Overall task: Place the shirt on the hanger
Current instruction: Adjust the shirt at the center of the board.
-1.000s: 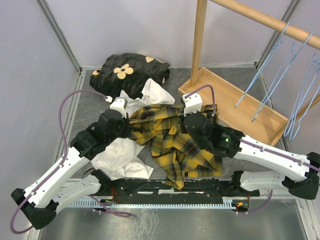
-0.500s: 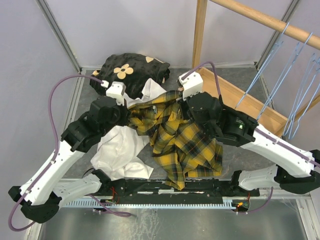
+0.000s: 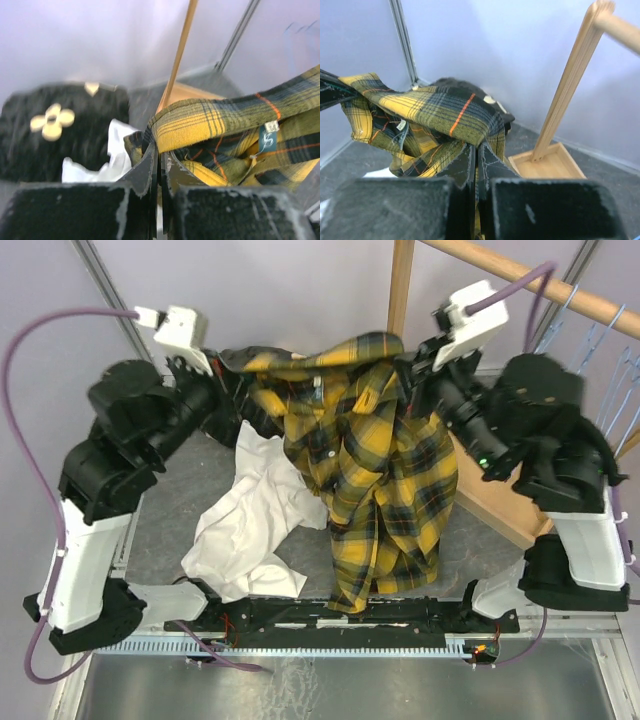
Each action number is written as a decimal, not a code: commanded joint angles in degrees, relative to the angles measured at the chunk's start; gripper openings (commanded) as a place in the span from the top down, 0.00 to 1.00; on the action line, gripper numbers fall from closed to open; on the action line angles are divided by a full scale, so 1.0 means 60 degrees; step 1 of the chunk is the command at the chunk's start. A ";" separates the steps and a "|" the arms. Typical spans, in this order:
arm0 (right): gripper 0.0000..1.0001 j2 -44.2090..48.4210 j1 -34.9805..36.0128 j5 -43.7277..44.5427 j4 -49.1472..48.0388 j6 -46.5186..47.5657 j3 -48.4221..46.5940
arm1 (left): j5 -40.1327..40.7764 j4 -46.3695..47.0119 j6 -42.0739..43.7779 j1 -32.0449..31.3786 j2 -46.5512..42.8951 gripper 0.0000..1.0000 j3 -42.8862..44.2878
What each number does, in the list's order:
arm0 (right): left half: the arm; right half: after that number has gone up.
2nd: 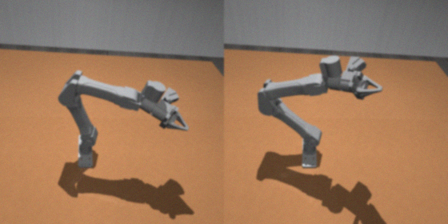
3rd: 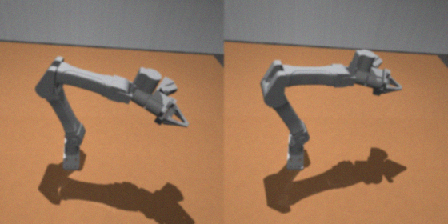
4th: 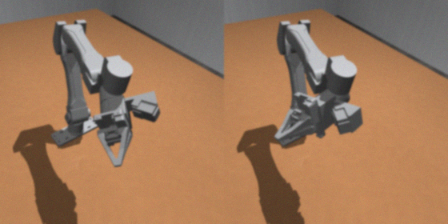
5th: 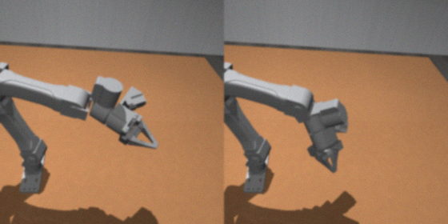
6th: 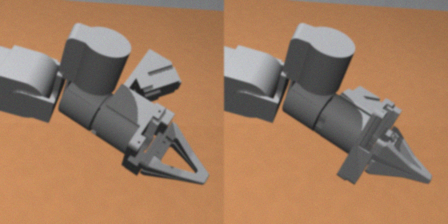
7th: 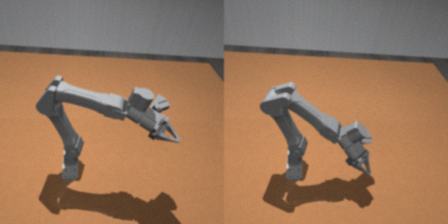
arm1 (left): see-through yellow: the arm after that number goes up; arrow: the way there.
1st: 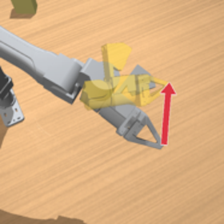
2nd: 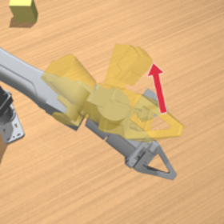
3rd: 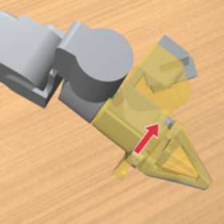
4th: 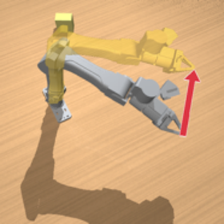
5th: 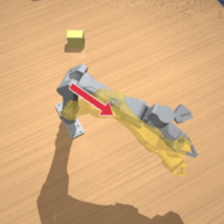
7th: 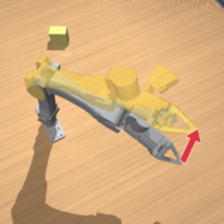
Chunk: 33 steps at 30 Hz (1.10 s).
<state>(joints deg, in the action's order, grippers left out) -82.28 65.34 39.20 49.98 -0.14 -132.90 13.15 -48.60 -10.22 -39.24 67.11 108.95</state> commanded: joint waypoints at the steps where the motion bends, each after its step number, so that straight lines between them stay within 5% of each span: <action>1: 1.00 -0.0741 -0.0006 -0.0386 0.0074 0.1190 -0.3010 | -0.0896 0.0135 0.0820 0.0052 0.1117 0.97 0.3348; 4: 1.00 -0.0869 0.0007 -0.0769 -0.0721 0.1479 -0.3834 | -0.1088 0.0949 0.0775 -0.0051 0.1471 0.97 0.4760; 8: 1.00 0.0036 0.0008 -0.1210 -0.1713 0.1298 -0.2636 | -0.1277 0.1748 0.0607 -0.0049 0.1280 0.97 0.4772; 14: 1.00 0.0911 0.0010 -0.0961 -0.0443 0.0093 0.0949 | -0.0203 0.1923 0.0700 -0.0050 -0.0964 0.97 -0.0069; 18: 1.00 0.1806 -0.0014 -0.1653 -0.1484 -0.1650 0.5058 | 0.0407 0.1627 0.0025 -0.0051 -0.2709 0.97 -0.3692; 21: 1.00 0.1887 -0.0164 -0.1986 -0.1821 -0.2632 0.6743 | 0.0671 0.1237 -0.0862 -0.0051 -0.3590 0.97 -0.5687; 27: 1.00 0.1554 -0.1021 -0.2750 -0.2271 -0.4016 0.8513 | 0.0653 0.1323 -0.2523 -0.0052 -0.4560 0.97 -0.8270; 33: 1.00 0.0488 -0.2677 -0.3831 -0.2706 -0.4385 0.8854 | 0.0810 0.1969 -0.2583 0.0044 -0.3063 0.97 -0.8687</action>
<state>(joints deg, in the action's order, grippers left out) -75.92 55.24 21.63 40.16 -22.48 -79.40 16.47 -43.03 -22.46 -39.79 42.70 56.12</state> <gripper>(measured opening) 0.009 0.047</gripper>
